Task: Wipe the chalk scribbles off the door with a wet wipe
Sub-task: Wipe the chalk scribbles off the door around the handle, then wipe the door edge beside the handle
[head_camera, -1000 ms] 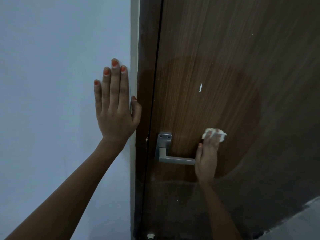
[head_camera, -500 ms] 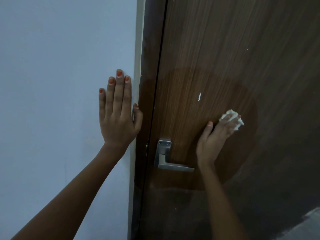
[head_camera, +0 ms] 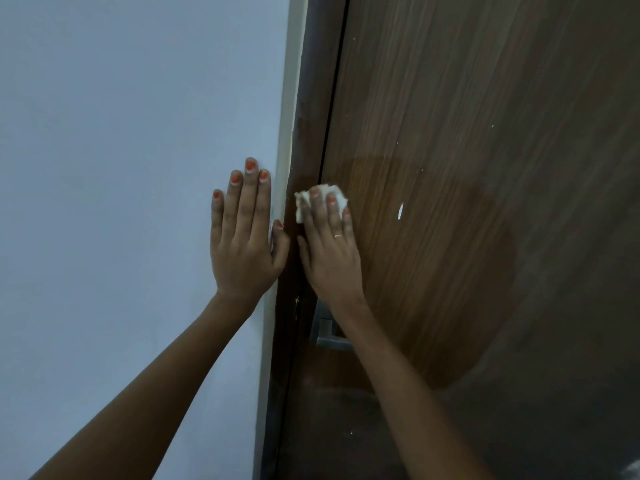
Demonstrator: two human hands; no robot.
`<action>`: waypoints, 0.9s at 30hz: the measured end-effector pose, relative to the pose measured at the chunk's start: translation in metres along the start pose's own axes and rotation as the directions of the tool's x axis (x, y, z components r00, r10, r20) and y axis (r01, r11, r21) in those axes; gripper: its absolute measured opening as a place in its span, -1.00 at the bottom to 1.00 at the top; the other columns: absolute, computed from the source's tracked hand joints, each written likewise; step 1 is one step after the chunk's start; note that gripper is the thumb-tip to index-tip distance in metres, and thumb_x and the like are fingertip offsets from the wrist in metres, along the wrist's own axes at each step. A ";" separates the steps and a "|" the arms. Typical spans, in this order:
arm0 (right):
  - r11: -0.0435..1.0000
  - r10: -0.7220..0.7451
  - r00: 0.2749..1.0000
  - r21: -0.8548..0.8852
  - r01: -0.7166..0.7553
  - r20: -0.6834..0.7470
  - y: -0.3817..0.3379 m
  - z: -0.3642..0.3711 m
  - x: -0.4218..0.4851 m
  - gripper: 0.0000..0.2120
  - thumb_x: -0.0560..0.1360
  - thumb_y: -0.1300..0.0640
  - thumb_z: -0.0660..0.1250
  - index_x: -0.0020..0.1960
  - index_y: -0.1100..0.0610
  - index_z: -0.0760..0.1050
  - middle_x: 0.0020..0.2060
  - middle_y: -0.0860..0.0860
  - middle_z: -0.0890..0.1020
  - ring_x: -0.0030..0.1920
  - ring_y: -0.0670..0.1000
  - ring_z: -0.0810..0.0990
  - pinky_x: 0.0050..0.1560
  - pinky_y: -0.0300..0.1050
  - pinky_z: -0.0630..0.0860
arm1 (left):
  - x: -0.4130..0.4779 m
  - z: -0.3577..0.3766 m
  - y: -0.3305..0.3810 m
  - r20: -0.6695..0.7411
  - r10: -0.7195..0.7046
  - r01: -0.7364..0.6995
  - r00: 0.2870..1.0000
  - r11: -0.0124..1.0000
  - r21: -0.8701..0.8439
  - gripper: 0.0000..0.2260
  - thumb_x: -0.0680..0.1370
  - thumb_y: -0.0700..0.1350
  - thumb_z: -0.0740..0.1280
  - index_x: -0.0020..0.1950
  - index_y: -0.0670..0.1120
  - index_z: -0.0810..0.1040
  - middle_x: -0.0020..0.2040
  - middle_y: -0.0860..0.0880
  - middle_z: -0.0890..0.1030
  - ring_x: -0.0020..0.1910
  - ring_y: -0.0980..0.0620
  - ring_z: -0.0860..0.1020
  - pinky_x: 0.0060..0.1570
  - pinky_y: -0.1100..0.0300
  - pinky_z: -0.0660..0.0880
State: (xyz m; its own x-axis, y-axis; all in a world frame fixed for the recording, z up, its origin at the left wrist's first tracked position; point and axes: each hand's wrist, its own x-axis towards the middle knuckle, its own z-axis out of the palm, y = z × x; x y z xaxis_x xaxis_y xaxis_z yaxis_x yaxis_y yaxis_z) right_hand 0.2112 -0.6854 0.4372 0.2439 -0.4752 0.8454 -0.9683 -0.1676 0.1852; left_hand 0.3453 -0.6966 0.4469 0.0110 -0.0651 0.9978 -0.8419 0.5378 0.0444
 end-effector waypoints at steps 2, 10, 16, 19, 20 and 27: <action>0.998 -0.029 0.999 -0.058 0.031 0.025 0.007 -0.002 -0.016 -0.53 0.54 0.07 0.08 0.42 0.22 0.25 0.40 0.17 0.33 0.42 0.11 0.10 0.37 0.13 0.07 | 0.000 0.000 0.001 -0.003 0.003 -0.003 1.000 1.000 -0.002 -0.52 0.54 -0.15 0.16 0.44 -0.25 0.17 0.39 -0.26 0.32 0.51 0.06 -0.08 0.46 0.04 -0.02; 0.969 0.243 0.966 0.055 -0.239 -0.084 0.011 -0.014 0.022 -0.51 0.56 0.11 0.06 0.45 0.25 0.15 0.42 0.25 0.26 0.44 0.13 0.02 0.39 0.15 0.02 | 0.001 -0.002 0.003 0.004 -0.006 0.006 1.000 1.000 0.017 -0.52 0.53 -0.18 0.16 0.43 -0.27 0.18 0.38 -0.29 0.33 0.50 0.06 -0.08 0.46 0.03 -0.01; 0.999 -0.032 0.996 -0.013 0.033 0.084 -0.021 0.005 -0.012 -0.53 0.53 0.22 0.11 0.44 0.21 0.21 0.43 0.17 0.27 0.44 0.12 0.08 0.43 0.05 0.08 | 0.003 -0.011 0.010 0.069 -0.026 0.025 0.997 1.000 0.013 -0.54 0.57 -0.17 0.15 0.43 -0.29 0.17 0.39 -0.29 0.30 0.50 0.05 -0.10 0.45 0.01 0.00; 0.993 -0.113 0.978 -0.009 0.116 0.174 -0.024 0.008 -0.044 -0.53 0.49 0.22 0.17 0.40 0.19 0.32 0.40 0.14 0.32 0.42 0.09 0.25 0.39 -0.01 0.22 | -0.001 -0.020 0.012 0.158 -0.032 0.032 0.987 0.999 0.007 -0.51 0.55 -0.20 0.24 0.43 -0.31 0.19 0.42 -0.28 0.27 0.48 -0.05 0.02 0.45 0.01 0.01; 0.988 -0.148 0.966 0.000 0.152 0.210 -0.023 0.007 -0.052 -0.51 0.44 0.22 0.28 0.37 0.18 0.37 0.37 0.12 0.38 0.38 0.08 0.32 0.35 -0.04 0.29 | -0.003 -0.023 0.012 0.189 -0.037 0.035 0.981 0.999 0.010 -0.50 0.54 -0.21 0.25 0.43 -0.32 0.20 0.42 -0.29 0.26 0.46 -0.07 0.07 0.45 0.01 0.01; 0.948 -0.118 0.925 0.319 -0.003 0.360 -0.034 -0.005 -0.087 -0.65 0.18 0.36 0.56 -0.05 0.23 0.64 -0.07 0.15 0.69 -0.12 0.05 0.69 -0.23 -0.14 0.62 | -0.036 -0.053 0.017 0.376 -0.150 0.138 0.914 0.989 0.058 -0.54 0.58 -0.13 0.12 0.44 -0.28 0.21 0.44 -0.25 0.25 0.44 -0.15 0.18 0.39 -0.09 0.18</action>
State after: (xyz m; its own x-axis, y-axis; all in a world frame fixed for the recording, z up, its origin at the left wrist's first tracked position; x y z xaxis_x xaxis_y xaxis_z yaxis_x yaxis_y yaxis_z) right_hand 0.2222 -0.6343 0.3596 0.3596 -0.7312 0.5797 -0.9014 -0.4328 0.0134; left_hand 0.3596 -0.6407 0.4144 -0.0666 -0.4564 0.8873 -0.8621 0.4741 0.1791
